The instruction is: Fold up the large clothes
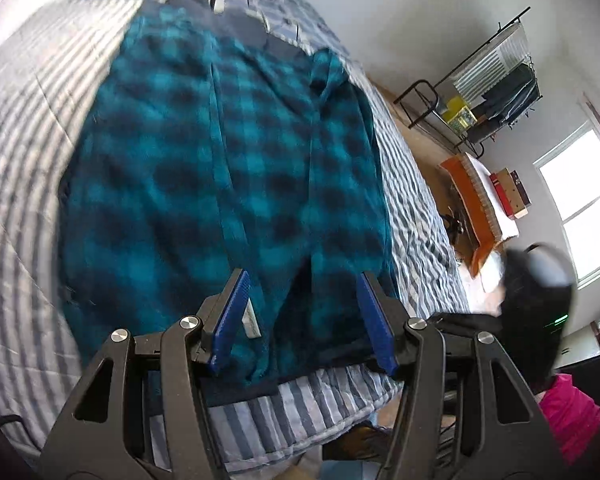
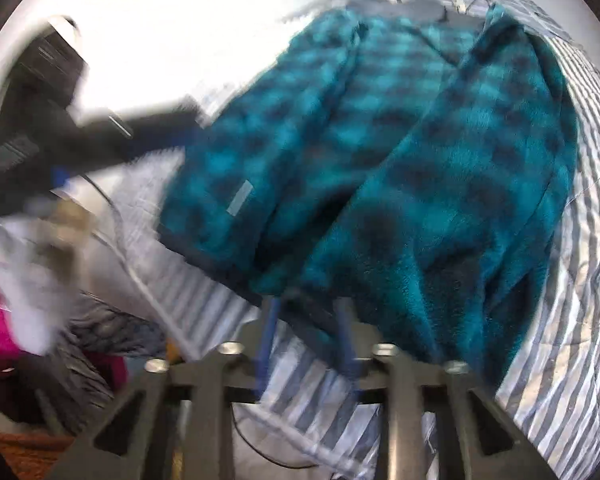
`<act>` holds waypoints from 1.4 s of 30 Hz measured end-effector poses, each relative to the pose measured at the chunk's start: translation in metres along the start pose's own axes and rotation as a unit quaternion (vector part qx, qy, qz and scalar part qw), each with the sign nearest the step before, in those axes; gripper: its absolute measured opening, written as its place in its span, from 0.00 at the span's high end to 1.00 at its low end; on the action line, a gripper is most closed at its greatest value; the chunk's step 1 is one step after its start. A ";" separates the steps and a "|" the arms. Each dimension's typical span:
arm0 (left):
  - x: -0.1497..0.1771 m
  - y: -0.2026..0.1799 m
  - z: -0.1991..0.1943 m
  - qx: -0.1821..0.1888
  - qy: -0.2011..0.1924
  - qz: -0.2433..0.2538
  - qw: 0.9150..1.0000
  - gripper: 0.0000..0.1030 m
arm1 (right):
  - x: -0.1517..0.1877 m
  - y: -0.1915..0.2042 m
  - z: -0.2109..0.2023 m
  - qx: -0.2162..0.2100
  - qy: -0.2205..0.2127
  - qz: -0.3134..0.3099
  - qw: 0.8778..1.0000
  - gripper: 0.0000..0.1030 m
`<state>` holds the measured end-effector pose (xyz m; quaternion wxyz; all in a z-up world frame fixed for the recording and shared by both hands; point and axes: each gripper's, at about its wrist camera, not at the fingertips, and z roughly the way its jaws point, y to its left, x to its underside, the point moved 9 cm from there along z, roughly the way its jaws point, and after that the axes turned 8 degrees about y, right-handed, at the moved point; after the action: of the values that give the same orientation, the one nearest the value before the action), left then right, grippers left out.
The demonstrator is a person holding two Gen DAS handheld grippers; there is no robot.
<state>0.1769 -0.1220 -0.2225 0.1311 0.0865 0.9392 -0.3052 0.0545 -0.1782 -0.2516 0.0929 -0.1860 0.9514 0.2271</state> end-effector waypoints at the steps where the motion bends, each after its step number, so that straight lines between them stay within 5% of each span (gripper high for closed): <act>1: 0.003 0.000 0.006 0.004 0.007 -0.004 1.000 0.44 | -0.001 0.000 -0.011 -0.003 -0.010 -0.003 1.000 0.64; 8: 0.020 -0.009 0.046 -0.002 0.051 0.003 0.999 0.44 | -0.036 -0.033 -0.063 0.007 -0.074 0.031 0.997 0.64; 14: 0.020 -0.013 0.070 -0.012 0.069 0.008 0.997 0.44 | -0.101 -0.088 -0.101 0.022 -0.124 0.072 0.989 0.56; 29: 0.006 -0.008 0.086 0.022 0.082 0.000 0.996 0.44 | -0.252 -0.214 -0.088 0.040 -0.171 0.161 0.971 0.47; 30: 0.004 -0.010 0.087 0.026 0.081 0.002 0.996 0.48 | -0.258 -0.220 -0.088 0.042 -0.174 0.167 0.970 0.47; 33: 0.005 -0.012 0.095 0.031 0.094 0.005 0.995 0.91 | -0.282 -0.246 -0.083 0.026 -0.182 0.200 0.962 0.44; 42: 0.011 -0.015 0.095 0.039 0.096 0.013 0.995 0.98 | -0.324 -0.323 -0.033 -0.049 -0.179 0.360 0.914 0.43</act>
<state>0.1814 -0.1897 -0.2909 0.0413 0.1330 0.9335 -0.3304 0.4753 -0.3605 -0.2666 0.1646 0.2088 0.9090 0.3211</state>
